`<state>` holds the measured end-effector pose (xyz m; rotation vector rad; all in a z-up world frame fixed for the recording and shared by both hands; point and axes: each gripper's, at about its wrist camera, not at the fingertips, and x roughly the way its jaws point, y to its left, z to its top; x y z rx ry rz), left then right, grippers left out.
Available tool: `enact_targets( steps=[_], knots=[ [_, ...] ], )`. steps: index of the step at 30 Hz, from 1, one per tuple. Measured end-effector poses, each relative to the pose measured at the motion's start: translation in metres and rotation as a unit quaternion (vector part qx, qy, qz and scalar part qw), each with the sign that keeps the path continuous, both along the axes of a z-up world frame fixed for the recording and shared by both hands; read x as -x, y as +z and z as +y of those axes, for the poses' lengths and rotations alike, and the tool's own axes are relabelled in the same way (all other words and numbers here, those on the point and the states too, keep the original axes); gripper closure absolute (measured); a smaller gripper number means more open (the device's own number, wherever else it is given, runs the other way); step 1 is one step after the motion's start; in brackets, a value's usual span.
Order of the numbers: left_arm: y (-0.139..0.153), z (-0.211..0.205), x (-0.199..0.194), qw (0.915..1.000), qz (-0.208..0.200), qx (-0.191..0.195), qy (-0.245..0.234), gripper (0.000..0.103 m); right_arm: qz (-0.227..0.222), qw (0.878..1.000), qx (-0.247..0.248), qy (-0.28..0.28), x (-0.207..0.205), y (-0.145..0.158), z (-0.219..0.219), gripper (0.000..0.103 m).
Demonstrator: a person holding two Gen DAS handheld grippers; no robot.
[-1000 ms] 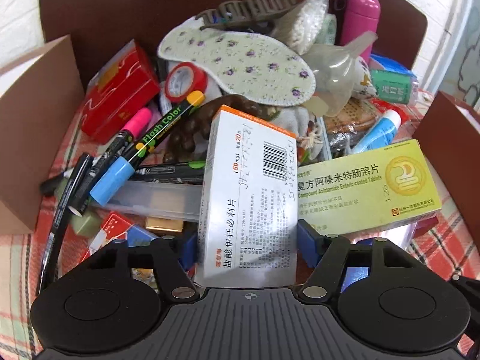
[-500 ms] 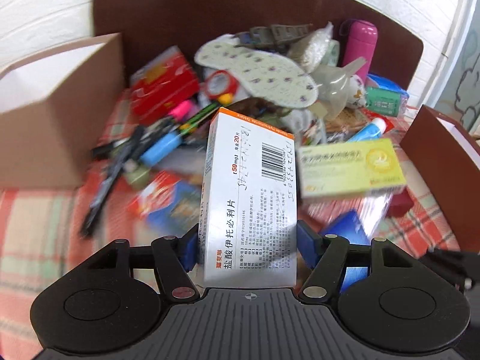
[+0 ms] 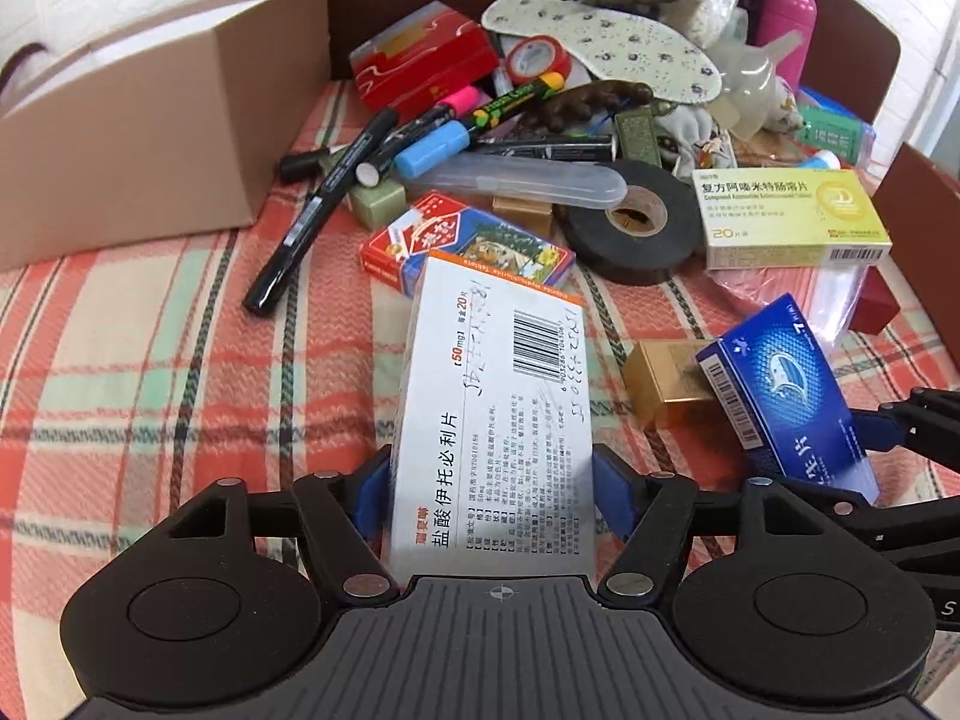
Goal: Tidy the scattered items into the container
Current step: 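Grasp the white medicine box with the left tool while the right tool holds the blue box, then carry both boxes to the beige box and release the white box from the left tool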
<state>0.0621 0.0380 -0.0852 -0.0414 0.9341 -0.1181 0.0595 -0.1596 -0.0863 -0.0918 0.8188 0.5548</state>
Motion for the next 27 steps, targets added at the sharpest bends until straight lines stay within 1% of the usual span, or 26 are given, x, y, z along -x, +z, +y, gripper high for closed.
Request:
enact_targets(
  steps=[2, 6, 9, 12, 18, 24, 27],
  knots=[
    [0.001, 0.000, 0.002, 1.0000, -0.003, -0.002, -0.002, 0.035, -0.002, 1.000, 0.000, 0.000, 0.000, 0.001, 0.000, 0.040],
    [0.008, 0.008, 0.009, 0.9998, -0.009, 0.014, 0.011, 0.035, -0.012, 1.000, -0.009, 0.002, 0.004, 0.009, 0.001, 0.040],
    [0.021, 0.016, 0.018, 0.9994, -0.024, 0.012, 0.024, 0.035, -0.022, 0.999, -0.024, 0.017, 0.006, 0.022, 0.005, 0.040],
    [0.041, 0.026, 0.027, 0.9980, -0.049, 0.017, 0.035, 0.035, -0.034, 0.998, -0.039, 0.034, 0.006, 0.038, 0.013, 0.040],
    [0.082, 0.051, 0.037, 0.9926, -0.102, 0.018, 0.065, 0.035, -0.074, 0.993, -0.049, 0.083, -0.002, 0.072, 0.051, 0.040],
    [0.118, 0.081, 0.031, 0.9831, -0.153, -0.002, 0.101, 0.035, -0.076, 0.985, -0.087, 0.130, -0.027, 0.105, 0.098, 0.040],
    [0.130, 0.103, 0.017, 0.9803, -0.159, 0.006, 0.116, 0.035, -0.083, 0.983, -0.086, 0.141, -0.046, 0.123, 0.122, 0.040]
  ],
)
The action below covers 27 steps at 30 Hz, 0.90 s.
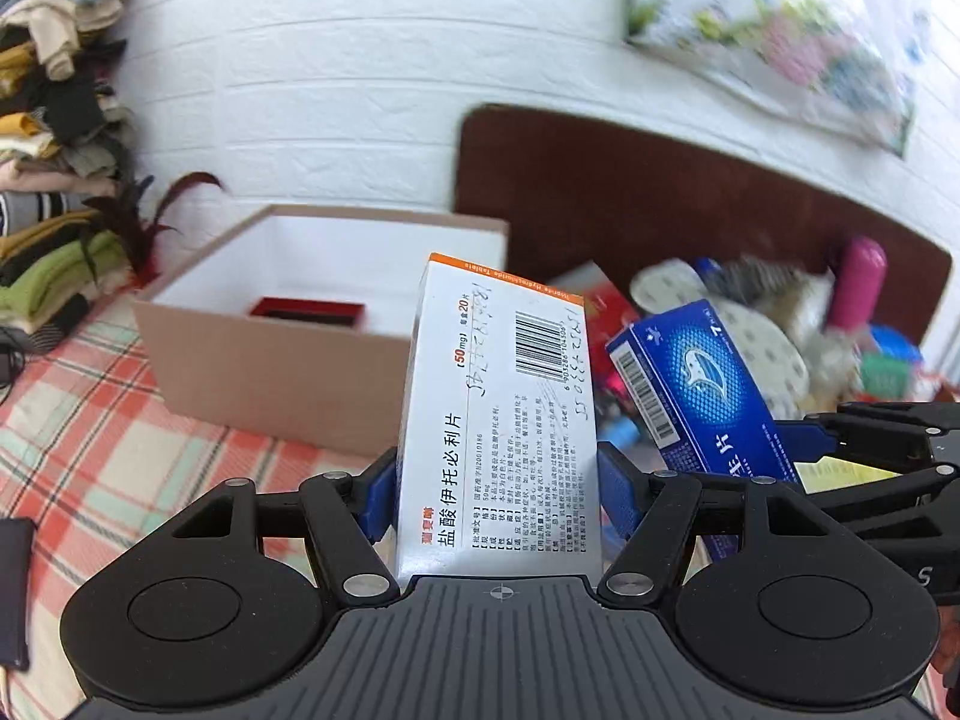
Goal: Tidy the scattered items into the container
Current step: 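Carry both boxes to the beige box and release the white box from the left tool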
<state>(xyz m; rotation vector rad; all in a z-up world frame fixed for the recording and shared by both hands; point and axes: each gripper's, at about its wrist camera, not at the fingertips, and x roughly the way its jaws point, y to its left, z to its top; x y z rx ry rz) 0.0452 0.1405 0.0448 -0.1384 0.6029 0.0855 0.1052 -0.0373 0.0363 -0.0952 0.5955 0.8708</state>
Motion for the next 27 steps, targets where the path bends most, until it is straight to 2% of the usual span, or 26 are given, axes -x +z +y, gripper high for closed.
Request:
enact_targets(
  steps=[3, 6, 12, 14, 19, 27],
  knots=[
    [0.010, 0.020, -0.021, 0.9999, -0.002, -0.002, 0.011, 0.035, -0.009, 1.000, 0.002, 0.010, -0.019, 0.017, 0.024, 0.040],
    [0.022, 0.043, -0.043, 0.9998, -0.006, -0.001, 0.021, 0.035, -0.037, 0.999, 0.020, 0.012, -0.036, 0.032, 0.051, 0.040],
    [0.031, 0.096, -0.099, 0.9995, 0.001, 0.024, 0.020, 0.035, -0.033, 0.999, 0.024, -0.012, -0.089, 0.044, 0.096, 0.040],
    [0.028, 0.112, -0.118, 0.9994, 0.006, 0.026, 0.021, 0.035, -0.030, 0.999, 0.029, -0.023, -0.108, 0.041, 0.110, 0.040],
    [0.010, 0.145, -0.163, 0.9968, 0.030, 0.071, 0.021, 0.035, -0.010, 0.998, 0.044, -0.054, -0.152, 0.025, 0.140, 0.040],
    [-0.023, 0.170, -0.211, 0.9938, 0.066, 0.082, 0.036, 0.035, 0.029, 0.995, 0.061, -0.079, -0.205, -0.011, 0.167, 0.040]
  ],
)
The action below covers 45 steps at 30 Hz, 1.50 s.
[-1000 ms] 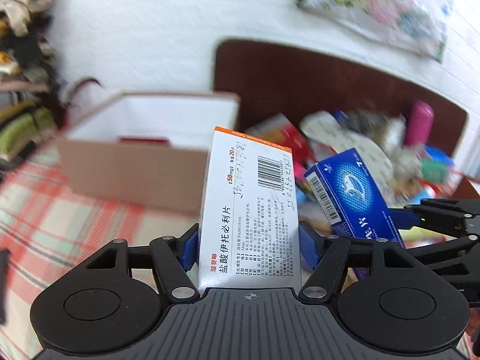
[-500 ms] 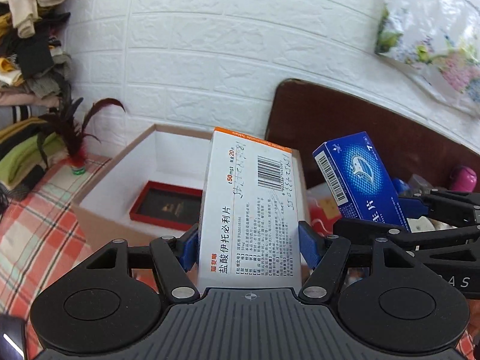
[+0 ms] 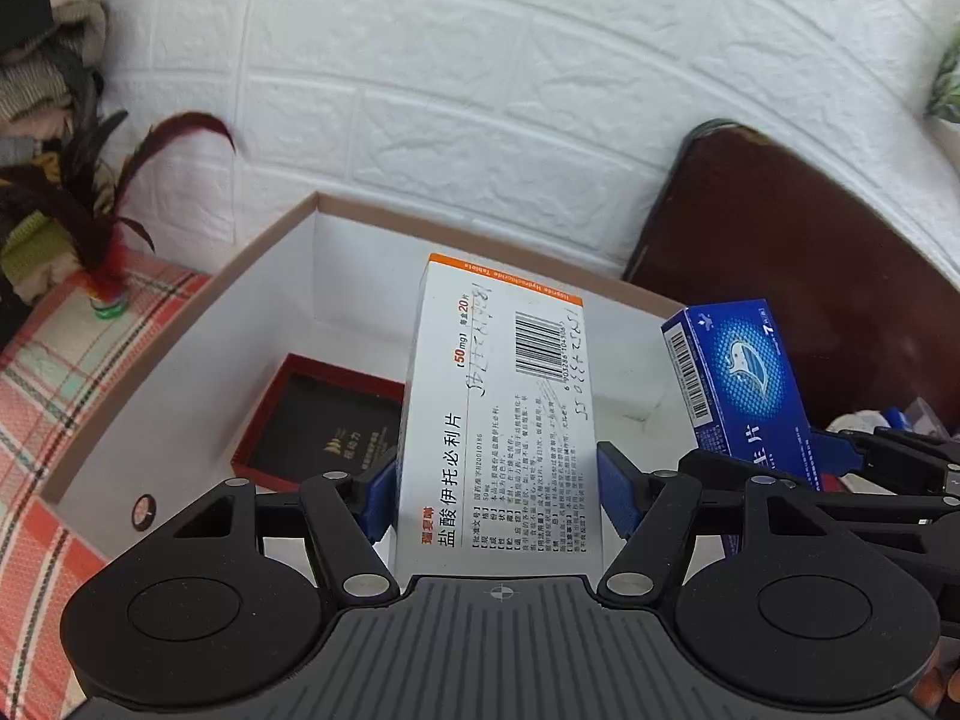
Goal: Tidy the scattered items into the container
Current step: 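Carry both boxes to the beige box and release the white box from the left tool, then lower the blue box into the beige box and open the right tool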
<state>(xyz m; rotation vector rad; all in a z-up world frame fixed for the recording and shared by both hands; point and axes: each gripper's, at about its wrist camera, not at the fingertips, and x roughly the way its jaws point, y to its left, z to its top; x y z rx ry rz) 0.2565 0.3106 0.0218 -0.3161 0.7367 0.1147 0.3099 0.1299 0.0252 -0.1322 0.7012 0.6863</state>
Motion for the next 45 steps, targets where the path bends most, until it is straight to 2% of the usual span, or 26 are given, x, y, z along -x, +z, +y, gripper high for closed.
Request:
enact_targets(
  steps=[6, 7, 11, 14, 17, 20, 29, 33, 39, 41, 45],
  knots=[
    [-0.017, 0.009, -0.018, 0.9999, 0.015, 0.002, -0.001, 0.034, 0.012, 1.000, 0.008, 0.000, -0.020, -0.018, 0.013, 0.041],
    [-0.020, 0.010, -0.020, 0.9998, 0.019, 0.005, 0.003, 0.025, 0.013, 1.000, 0.010, 0.001, -0.023, -0.020, 0.014, 0.040],
    [-0.029, 0.018, -0.023, 0.9987, 0.038, 0.018, 0.027, 0.010, 0.009, 1.000, 0.015, 0.005, -0.027, -0.024, 0.014, 0.037],
    [-0.031, 0.024, -0.019, 0.9985, 0.036, 0.033, 0.024, 0.010, 0.006, 1.000, 0.014, 0.012, -0.027, -0.024, 0.015, 0.032],
    [-0.029, 0.024, -0.016, 0.9986, 0.041, 0.023, 0.026, 0.010, -0.001, 1.000, 0.021, 0.015, -0.023, -0.023, 0.018, 0.029],
    [-0.026, 0.022, -0.012, 0.9988, 0.041, 0.012, 0.026, 0.010, -0.002, 1.000, 0.022, 0.016, -0.019, -0.022, 0.019, 0.029],
    [-0.019, 0.013, 0.004, 0.9989, 0.038, 0.017, 0.023, 0.010, -0.010, 1.000, 0.020, 0.019, -0.003, -0.013, 0.008, 0.029],
    [-0.012, 0.007, 0.012, 0.9993, 0.032, 0.004, 0.018, 0.010, -0.018, 0.999, 0.028, 0.022, 0.005, -0.006, 0.005, 0.029],
    [-0.005, 0.002, 0.025, 0.9997, 0.019, -0.006, 0.014, 0.007, -0.027, 0.998, 0.046, 0.037, 0.020, -0.003, -0.001, 0.040],
    [-0.006, 0.001, 0.026, 0.9996, 0.021, -0.011, 0.014, 0.007, -0.026, 0.997, 0.050, 0.044, 0.024, -0.004, -0.002, 0.050],
    [-0.009, 0.000, 0.029, 0.9994, 0.022, -0.026, 0.011, 0.007, -0.012, 0.996, 0.059, 0.068, 0.031, -0.008, -0.001, 0.060]
  ],
)
